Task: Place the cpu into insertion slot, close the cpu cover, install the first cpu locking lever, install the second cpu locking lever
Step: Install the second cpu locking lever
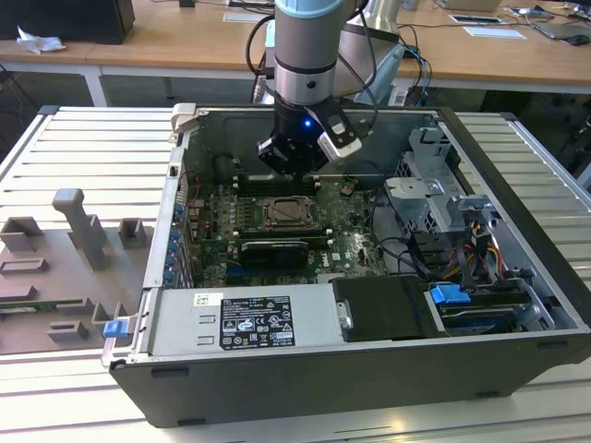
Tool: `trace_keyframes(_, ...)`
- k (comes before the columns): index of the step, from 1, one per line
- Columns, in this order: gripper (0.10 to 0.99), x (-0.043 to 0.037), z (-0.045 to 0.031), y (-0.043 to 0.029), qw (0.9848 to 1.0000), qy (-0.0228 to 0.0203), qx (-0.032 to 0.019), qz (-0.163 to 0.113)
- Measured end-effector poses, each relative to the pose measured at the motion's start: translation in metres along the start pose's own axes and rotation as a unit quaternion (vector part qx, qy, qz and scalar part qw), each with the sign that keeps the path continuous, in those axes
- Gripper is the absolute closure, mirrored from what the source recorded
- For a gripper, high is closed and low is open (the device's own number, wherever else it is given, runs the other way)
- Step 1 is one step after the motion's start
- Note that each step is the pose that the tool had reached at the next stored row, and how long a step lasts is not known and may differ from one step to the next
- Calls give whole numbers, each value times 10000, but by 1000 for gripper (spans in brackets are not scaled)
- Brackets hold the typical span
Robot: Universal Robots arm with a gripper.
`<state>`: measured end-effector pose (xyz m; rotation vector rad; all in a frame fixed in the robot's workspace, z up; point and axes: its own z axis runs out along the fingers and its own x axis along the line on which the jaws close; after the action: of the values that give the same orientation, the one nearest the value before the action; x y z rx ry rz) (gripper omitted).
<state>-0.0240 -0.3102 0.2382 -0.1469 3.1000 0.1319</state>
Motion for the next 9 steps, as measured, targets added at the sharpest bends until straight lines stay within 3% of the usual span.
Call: trace_keyframes(9,980,0,-32,-5,10000,0,1,0)
